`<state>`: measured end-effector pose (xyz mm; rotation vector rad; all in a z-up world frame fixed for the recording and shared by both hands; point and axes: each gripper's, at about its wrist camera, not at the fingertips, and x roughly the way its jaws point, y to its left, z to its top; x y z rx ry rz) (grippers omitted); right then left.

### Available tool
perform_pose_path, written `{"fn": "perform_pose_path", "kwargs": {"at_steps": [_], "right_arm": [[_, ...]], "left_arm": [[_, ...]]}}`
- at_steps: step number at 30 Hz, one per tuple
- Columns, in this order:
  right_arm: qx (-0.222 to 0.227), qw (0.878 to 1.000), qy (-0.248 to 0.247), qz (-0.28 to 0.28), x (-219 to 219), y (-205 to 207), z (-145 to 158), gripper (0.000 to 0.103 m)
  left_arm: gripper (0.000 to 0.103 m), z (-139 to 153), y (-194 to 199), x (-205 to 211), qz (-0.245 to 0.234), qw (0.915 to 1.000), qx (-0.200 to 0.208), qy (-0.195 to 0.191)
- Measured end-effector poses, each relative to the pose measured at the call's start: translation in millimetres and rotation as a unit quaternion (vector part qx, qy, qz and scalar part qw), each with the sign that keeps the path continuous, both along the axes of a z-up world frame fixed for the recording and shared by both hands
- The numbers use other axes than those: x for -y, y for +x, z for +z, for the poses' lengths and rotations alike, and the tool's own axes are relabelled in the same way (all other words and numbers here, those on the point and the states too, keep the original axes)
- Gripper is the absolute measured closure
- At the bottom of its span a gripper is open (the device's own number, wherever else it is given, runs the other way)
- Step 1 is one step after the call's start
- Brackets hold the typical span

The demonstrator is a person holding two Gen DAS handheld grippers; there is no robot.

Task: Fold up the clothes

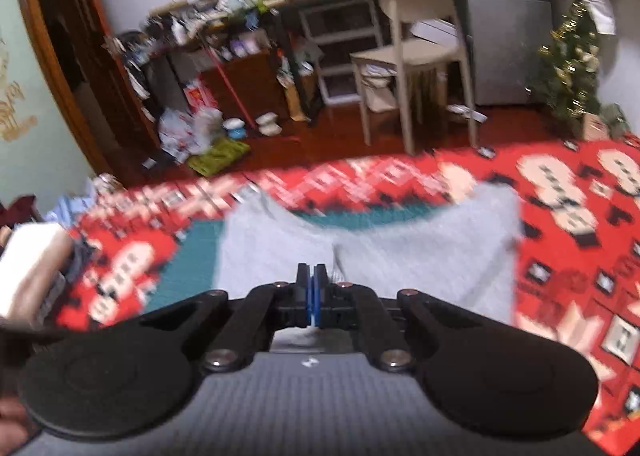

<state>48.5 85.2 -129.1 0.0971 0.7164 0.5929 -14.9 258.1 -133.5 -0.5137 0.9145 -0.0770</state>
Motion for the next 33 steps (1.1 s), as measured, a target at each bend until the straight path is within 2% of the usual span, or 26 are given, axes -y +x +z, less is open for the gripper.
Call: {"fn": "perform_pose_path", "kwargs": {"at_steps": [2, 7, 11, 17, 20, 21, 25, 27, 29, 33], "right_arm": [[-0.005, 1.000, 0.016, 0.005, -13, 7, 3, 0.102], [-0.011, 1.000, 0.016, 0.022, -46, 16, -4, 0.102], [-0.024, 0.999, 0.037, 0.017, -45, 21, -2, 0.102], [-0.044, 0.998, 0.027, 0.020, -69, 41, -1, 0.102], [-0.065, 0.997, 0.008, 0.031, -82, 50, -12, 0.099], [-0.071, 0.997, 0.010, 0.033, -83, 51, -15, 0.093], [-0.079, 0.996, 0.040, 0.032, -72, 51, -7, 0.092], [-0.075, 0.995, 0.058, 0.027, -59, 48, 6, 0.086], [-0.071, 0.996, 0.045, 0.025, -43, 39, 21, 0.083], [-0.072, 0.997, -0.012, 0.022, -13, 5, 29, 0.082]], "left_arm": [[0.093, 1, -1, -3, 0.005, 1.0000, 0.002, 0.000], [0.093, 1, -1, -12, 0.018, 0.9998, 0.004, -0.009], [0.093, 1, -1, -20, 0.032, 0.9992, 0.005, -0.023], [0.093, 3, -4, -26, 0.045, 0.9984, 0.008, -0.034], [0.093, 3, -4, -27, 0.042, 0.9984, 0.010, -0.037], [0.093, 3, -4, -26, 0.041, 0.9984, 0.010, -0.038], [0.093, 0, -2, -23, 0.032, 0.9987, 0.008, -0.039], [0.093, 0, -2, -22, 0.026, 0.9988, 0.010, -0.040], [0.093, 1, -1, -20, 0.021, 0.9988, 0.012, -0.042], [0.093, 1, -1, -16, 0.021, 0.9988, 0.010, -0.042]]}}
